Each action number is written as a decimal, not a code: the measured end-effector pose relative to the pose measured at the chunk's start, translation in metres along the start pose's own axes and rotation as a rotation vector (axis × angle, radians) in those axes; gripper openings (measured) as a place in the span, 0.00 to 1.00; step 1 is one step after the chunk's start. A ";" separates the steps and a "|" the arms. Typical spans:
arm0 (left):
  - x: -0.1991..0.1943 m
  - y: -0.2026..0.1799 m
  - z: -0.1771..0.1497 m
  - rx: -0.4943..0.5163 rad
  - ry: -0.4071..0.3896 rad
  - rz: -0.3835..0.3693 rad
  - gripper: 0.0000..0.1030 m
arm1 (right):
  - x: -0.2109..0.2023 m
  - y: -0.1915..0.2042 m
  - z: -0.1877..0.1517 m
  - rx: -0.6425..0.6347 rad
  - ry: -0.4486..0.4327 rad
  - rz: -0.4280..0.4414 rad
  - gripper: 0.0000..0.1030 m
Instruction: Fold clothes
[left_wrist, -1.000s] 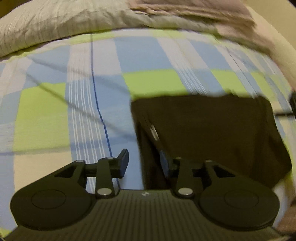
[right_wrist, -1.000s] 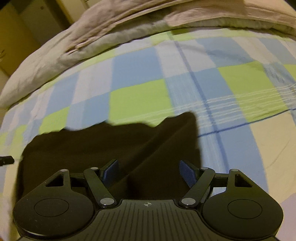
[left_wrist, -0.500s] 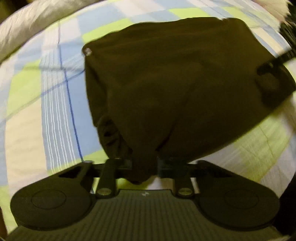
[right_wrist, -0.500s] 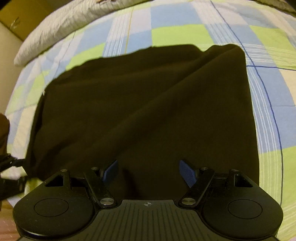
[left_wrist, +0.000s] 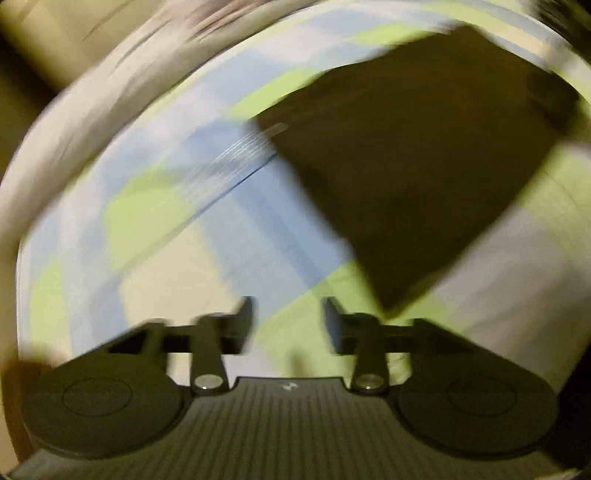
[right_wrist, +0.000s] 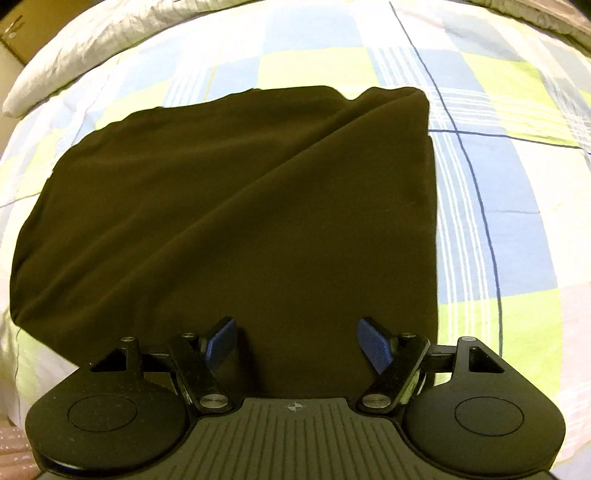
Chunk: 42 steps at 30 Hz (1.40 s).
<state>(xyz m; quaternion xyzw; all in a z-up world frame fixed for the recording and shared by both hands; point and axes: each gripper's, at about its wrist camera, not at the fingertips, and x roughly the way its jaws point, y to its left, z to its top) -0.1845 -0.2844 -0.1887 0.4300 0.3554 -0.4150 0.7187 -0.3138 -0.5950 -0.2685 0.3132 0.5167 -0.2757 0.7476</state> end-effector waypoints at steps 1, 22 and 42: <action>0.003 -0.019 0.005 0.087 -0.022 -0.020 0.45 | -0.001 0.003 -0.003 -0.013 0.002 0.000 0.73; 0.059 -0.071 0.012 0.473 0.036 0.012 0.05 | 0.034 0.096 -0.136 -1.089 -0.128 -0.365 0.73; -0.035 -0.104 0.013 0.413 0.041 -0.006 0.02 | -0.028 -0.008 -0.149 -1.099 -0.126 -0.470 0.05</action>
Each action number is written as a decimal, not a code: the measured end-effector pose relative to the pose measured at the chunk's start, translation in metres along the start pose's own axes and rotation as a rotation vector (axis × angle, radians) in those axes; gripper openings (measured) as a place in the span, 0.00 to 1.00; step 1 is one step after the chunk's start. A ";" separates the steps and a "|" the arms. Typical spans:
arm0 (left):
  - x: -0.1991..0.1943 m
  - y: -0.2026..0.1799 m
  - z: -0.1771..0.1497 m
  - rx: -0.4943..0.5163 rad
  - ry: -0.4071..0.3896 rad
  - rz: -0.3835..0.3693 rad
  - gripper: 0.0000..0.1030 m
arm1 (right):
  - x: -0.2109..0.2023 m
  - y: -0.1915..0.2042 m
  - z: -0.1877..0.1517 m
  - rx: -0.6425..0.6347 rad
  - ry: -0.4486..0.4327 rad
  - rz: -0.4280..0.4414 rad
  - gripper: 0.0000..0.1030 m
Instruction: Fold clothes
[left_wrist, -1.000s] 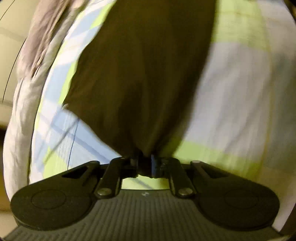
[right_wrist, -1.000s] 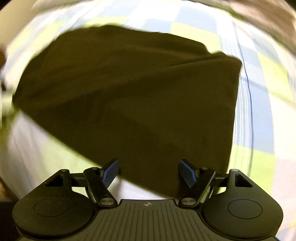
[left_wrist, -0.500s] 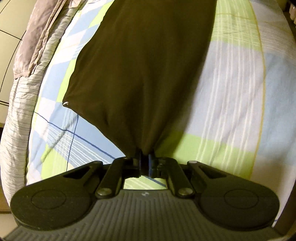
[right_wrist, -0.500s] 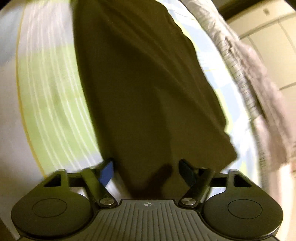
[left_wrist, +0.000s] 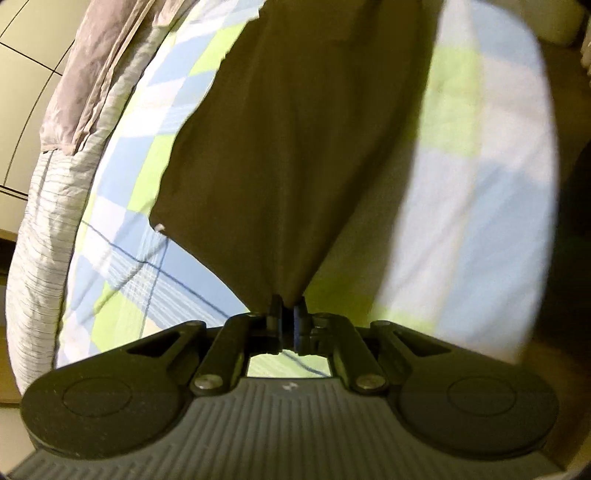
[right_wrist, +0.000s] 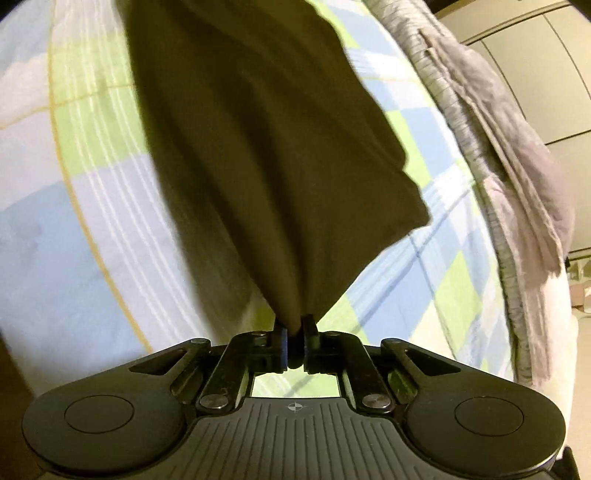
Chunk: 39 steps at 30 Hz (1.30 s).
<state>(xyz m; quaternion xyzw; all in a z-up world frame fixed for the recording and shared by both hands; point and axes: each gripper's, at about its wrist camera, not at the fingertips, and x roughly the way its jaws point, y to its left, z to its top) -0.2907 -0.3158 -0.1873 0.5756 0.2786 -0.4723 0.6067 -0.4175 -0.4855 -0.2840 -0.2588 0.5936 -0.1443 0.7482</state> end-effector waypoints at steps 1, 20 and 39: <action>-0.010 -0.007 0.001 -0.002 -0.007 -0.021 0.02 | -0.011 0.001 -0.007 0.003 0.008 0.004 0.05; -0.031 -0.027 -0.052 0.145 -0.017 -0.164 0.27 | -0.088 0.086 -0.036 0.266 0.295 0.018 0.41; 0.122 0.069 -0.072 0.975 -0.593 0.008 0.47 | -0.114 0.155 0.276 0.834 0.009 0.209 0.68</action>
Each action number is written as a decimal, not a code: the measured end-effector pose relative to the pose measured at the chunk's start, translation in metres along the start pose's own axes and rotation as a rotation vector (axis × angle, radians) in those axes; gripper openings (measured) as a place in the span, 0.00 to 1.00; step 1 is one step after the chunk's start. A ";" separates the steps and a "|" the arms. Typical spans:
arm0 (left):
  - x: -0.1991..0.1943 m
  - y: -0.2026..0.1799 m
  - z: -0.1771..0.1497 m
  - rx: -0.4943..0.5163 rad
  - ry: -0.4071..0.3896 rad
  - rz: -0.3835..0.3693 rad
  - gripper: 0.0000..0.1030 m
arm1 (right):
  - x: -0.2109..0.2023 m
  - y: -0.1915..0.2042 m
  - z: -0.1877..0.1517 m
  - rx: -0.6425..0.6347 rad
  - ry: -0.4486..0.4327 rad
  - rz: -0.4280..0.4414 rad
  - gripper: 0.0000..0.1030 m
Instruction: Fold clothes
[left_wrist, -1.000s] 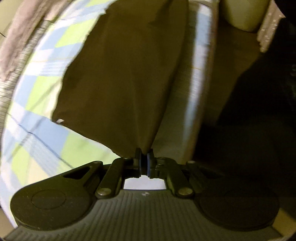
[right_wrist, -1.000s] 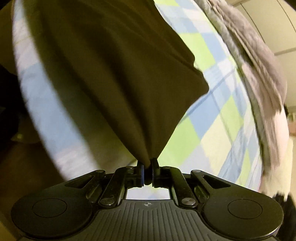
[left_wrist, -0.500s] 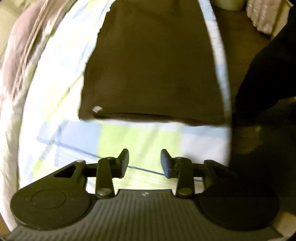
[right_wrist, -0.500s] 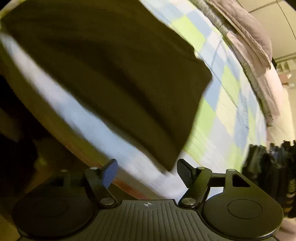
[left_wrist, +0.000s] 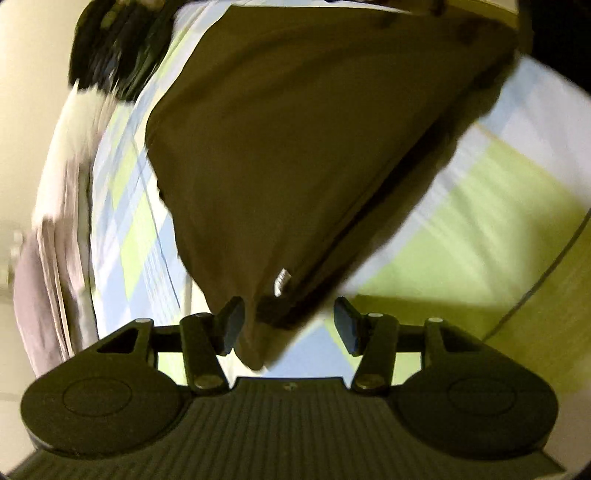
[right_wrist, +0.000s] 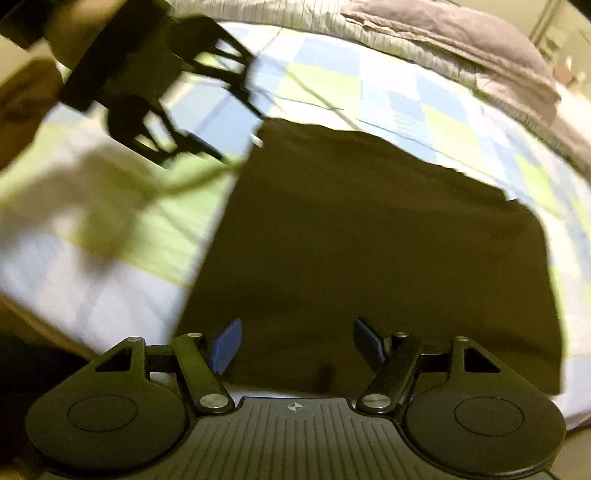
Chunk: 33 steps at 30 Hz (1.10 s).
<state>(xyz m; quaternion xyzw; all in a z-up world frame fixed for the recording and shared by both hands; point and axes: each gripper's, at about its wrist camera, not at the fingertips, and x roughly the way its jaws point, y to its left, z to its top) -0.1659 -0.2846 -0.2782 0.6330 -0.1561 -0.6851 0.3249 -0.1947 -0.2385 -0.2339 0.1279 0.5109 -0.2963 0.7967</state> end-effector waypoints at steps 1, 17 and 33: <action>0.006 0.000 -0.003 0.024 -0.015 -0.002 0.47 | 0.002 0.008 0.003 0.000 -0.006 0.012 0.68; 0.038 0.015 -0.007 0.075 -0.108 -0.089 0.14 | 0.050 0.074 -0.014 -0.246 0.095 -0.111 0.62; -0.008 0.188 0.076 -0.035 -0.203 -0.120 0.10 | -0.078 -0.064 0.039 0.133 -0.030 -0.110 0.13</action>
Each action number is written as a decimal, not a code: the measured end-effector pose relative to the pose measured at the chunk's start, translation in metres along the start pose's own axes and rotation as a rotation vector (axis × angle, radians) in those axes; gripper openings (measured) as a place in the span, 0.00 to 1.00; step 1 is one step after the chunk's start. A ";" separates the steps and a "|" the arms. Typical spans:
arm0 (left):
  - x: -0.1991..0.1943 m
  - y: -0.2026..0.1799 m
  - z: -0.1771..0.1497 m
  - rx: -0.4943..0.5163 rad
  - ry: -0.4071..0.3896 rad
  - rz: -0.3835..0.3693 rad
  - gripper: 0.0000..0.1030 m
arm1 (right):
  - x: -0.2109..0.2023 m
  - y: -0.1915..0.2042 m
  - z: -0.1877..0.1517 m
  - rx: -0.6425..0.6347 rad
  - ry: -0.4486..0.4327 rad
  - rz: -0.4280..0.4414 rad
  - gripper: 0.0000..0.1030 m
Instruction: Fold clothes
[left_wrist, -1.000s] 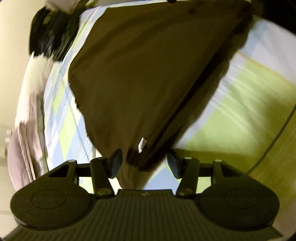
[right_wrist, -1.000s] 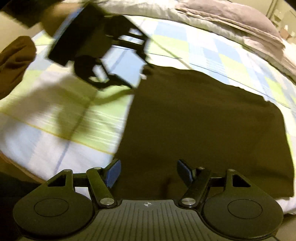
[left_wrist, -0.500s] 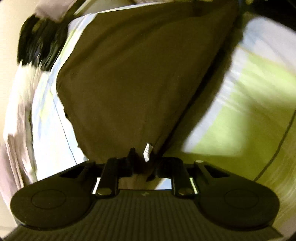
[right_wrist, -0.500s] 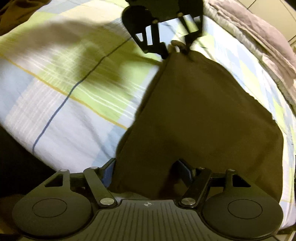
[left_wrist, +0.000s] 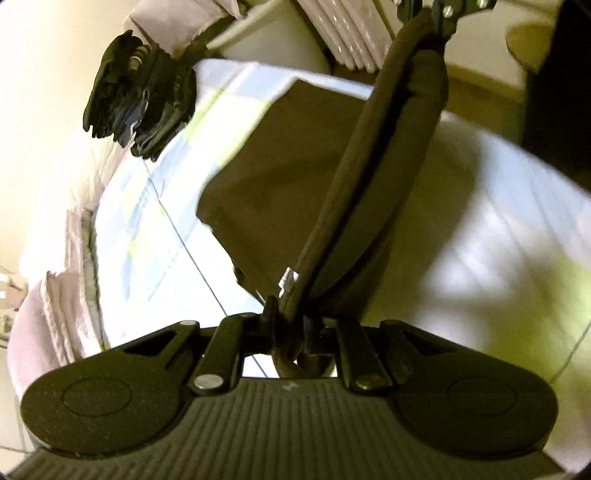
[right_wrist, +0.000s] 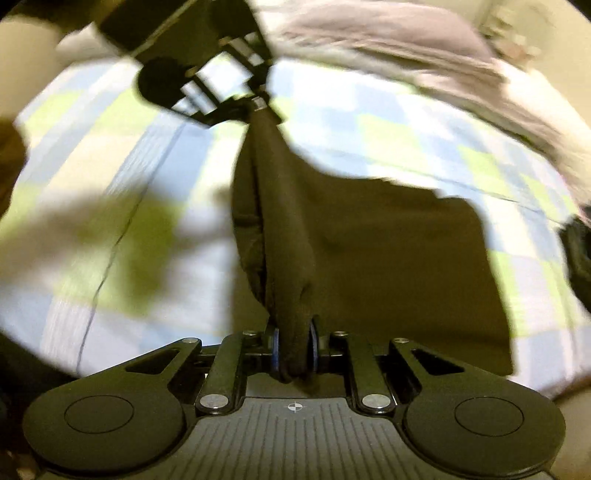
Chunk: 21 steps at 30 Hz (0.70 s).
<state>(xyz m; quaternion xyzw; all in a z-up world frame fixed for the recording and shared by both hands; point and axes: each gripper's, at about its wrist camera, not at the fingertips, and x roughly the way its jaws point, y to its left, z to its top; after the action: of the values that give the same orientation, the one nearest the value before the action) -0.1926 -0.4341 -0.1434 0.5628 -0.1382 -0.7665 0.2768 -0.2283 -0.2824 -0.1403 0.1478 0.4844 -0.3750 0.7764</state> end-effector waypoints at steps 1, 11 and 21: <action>0.004 0.014 0.015 0.004 -0.003 -0.011 0.10 | -0.007 -0.016 0.004 0.029 -0.010 -0.012 0.13; 0.112 0.122 0.129 0.053 0.073 -0.200 0.10 | 0.006 -0.177 0.003 0.269 -0.022 0.074 0.13; 0.269 0.190 0.173 -0.087 0.140 -0.456 0.11 | 0.062 -0.325 -0.052 0.603 0.032 0.244 0.13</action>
<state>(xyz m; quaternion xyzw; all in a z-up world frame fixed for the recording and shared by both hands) -0.3610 -0.7614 -0.1990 0.6189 0.0450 -0.7734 0.1294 -0.4822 -0.4984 -0.1761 0.4341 0.3421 -0.4035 0.7292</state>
